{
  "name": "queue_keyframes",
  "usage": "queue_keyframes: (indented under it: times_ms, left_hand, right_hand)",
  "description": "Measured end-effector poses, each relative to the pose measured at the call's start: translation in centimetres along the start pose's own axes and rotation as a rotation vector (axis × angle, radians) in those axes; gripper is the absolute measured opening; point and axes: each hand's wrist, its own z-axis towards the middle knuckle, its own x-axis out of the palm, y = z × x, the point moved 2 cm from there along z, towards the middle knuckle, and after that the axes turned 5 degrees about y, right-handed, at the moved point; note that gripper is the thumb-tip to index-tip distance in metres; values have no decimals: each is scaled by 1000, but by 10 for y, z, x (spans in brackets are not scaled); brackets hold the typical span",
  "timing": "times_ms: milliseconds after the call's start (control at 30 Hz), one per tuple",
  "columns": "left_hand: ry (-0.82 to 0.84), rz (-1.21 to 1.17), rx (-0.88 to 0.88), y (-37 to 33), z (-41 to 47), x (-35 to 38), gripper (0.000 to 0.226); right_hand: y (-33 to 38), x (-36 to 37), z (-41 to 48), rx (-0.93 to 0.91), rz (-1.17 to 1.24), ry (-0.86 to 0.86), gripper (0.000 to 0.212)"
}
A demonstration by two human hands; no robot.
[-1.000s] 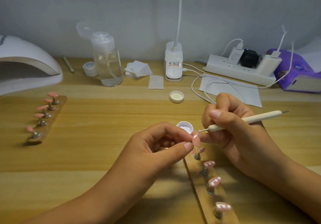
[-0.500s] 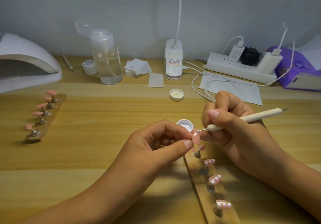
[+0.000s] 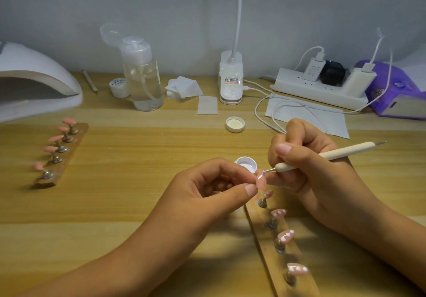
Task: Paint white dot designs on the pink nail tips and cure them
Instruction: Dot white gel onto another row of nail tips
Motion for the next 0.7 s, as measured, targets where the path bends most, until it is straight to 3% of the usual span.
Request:
queue_keyframes:
  times_ms: [700]
  left_hand:
    - [1,-32,-7,-1,-1,1,8]
  right_hand:
    - [-1,-1,0,8,0,5,18]
